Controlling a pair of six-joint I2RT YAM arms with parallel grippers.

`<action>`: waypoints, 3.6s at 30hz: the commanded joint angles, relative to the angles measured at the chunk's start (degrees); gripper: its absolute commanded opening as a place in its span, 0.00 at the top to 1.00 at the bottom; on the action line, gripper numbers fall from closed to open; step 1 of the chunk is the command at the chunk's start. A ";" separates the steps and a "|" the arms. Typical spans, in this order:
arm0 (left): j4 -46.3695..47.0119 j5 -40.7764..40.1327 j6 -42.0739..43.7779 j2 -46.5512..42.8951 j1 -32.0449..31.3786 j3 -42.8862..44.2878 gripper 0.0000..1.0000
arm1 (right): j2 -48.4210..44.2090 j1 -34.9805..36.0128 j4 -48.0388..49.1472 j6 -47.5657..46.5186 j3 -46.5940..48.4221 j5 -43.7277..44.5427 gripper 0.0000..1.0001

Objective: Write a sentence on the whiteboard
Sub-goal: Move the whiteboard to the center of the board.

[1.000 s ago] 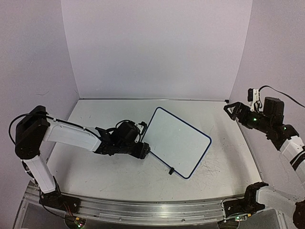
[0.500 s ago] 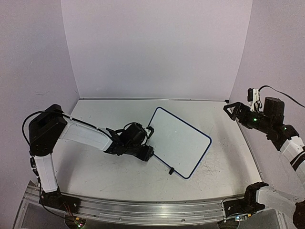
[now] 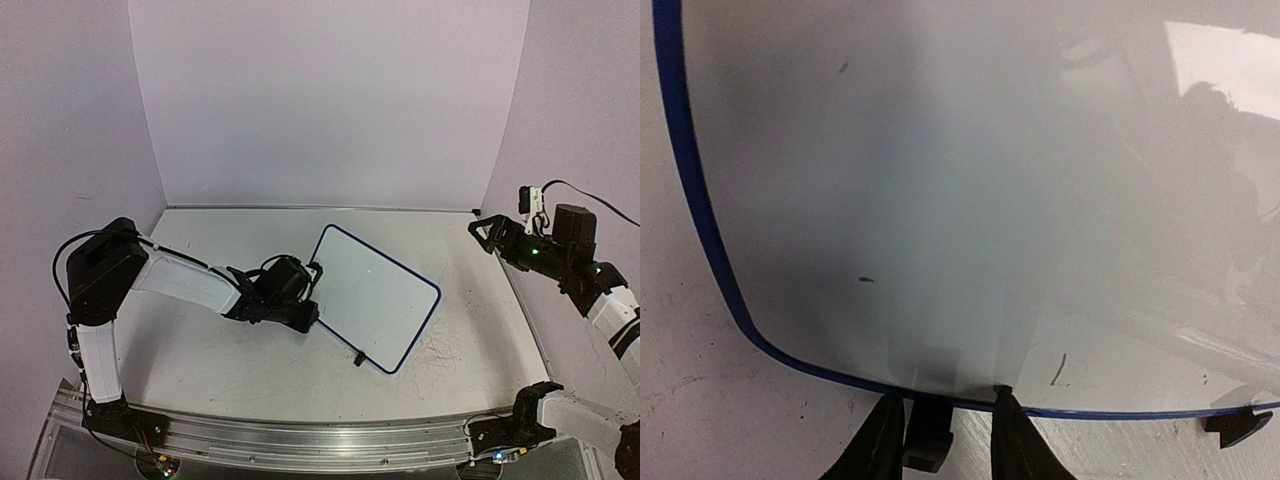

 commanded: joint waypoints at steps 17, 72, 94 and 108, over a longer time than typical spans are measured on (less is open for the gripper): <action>0.58 -11.94 -16.47 -2.78 -8.73 -3.49 0.90 | 3.57 14.50 1.76 4.92 5.58 8.29 0.02; 2.88 -24.90 -29.51 -20.76 -18.53 -12.80 0.25 | 34.19 59.24 8.26 31.00 -7.48 35.74 0.48; 5.87 -26.22 -27.29 -30.82 -18.45 -21.38 0.19 | 44.75 60.20 11.43 30.98 -4.79 50.11 0.61; 9.07 -14.84 -25.71 -22.14 -18.53 -17.98 0.19 | 40.66 59.58 11.30 34.70 -11.36 53.84 0.78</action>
